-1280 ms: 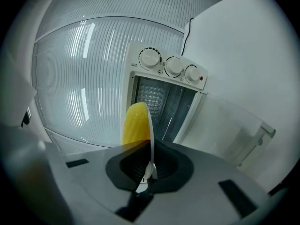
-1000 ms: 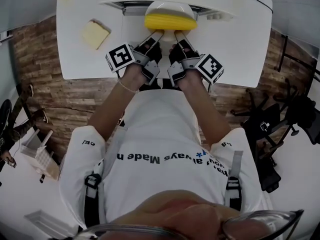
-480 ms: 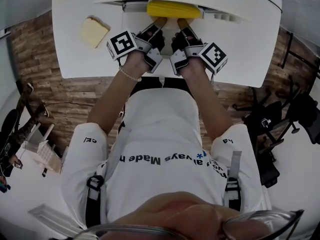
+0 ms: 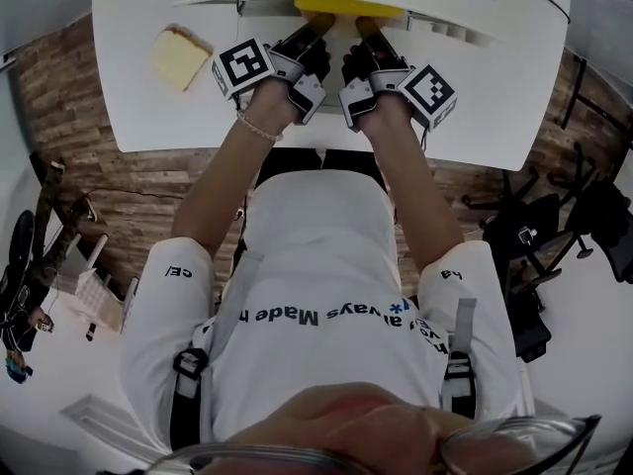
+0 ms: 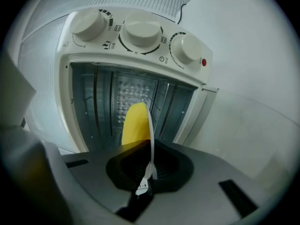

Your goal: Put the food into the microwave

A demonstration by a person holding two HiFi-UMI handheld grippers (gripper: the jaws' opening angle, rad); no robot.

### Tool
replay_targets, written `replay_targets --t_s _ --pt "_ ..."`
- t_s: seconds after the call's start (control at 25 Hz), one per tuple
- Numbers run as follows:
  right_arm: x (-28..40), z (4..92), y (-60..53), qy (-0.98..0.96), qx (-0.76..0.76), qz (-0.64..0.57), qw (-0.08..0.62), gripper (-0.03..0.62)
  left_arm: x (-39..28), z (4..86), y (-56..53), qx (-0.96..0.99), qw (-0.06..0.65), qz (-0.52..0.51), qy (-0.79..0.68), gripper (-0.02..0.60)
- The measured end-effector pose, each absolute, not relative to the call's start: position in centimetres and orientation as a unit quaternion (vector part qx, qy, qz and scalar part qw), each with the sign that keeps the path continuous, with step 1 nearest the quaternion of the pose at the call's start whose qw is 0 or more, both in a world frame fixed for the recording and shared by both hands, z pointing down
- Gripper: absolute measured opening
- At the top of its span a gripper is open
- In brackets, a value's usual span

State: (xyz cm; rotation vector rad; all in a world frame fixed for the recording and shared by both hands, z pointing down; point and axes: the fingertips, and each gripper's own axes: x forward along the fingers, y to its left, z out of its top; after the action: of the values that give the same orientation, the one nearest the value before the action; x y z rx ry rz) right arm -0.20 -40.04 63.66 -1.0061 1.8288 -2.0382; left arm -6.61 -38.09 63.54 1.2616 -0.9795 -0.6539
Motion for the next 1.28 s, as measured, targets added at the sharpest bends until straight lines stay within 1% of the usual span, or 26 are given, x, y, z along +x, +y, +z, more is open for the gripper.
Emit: replay_targets --t_s 0.12,0.36,0.6,1.04,1.28 --pt "0.1 62.8 -38.9 0.626 -0.342 -0.691 0.118 0.018 -6.3 62.6 -37.0 0.561 0.644 -0.292 -0.431 0.023" --pt "-0.4 63.8 -40.8 0.616 -0.343 -0.699 0.12 0.018 -6.7 63.5 -39.0 0.557 0.646 -0.293 -0.432 0.023" --pt "-0.7 66.9 -43.6 0.599 -0.35 -0.709 0.122 0.02 -7.1 66.6 -41.7 0.543 0.657 -0.29 -0.435 0.023" --pt "-1.1 66.4 -43.1 0.61 -0.329 -0.711 0.118 0.021 -7.0 66.5 -42.4 0.541 0.652 -0.306 -0.435 0.023" --pt "-1.3 66.5 -43.3 0.599 -0.328 -0.718 0.135 0.02 -7.2 66.1 -42.7 0.548 0.642 -0.305 -0.441 0.025"
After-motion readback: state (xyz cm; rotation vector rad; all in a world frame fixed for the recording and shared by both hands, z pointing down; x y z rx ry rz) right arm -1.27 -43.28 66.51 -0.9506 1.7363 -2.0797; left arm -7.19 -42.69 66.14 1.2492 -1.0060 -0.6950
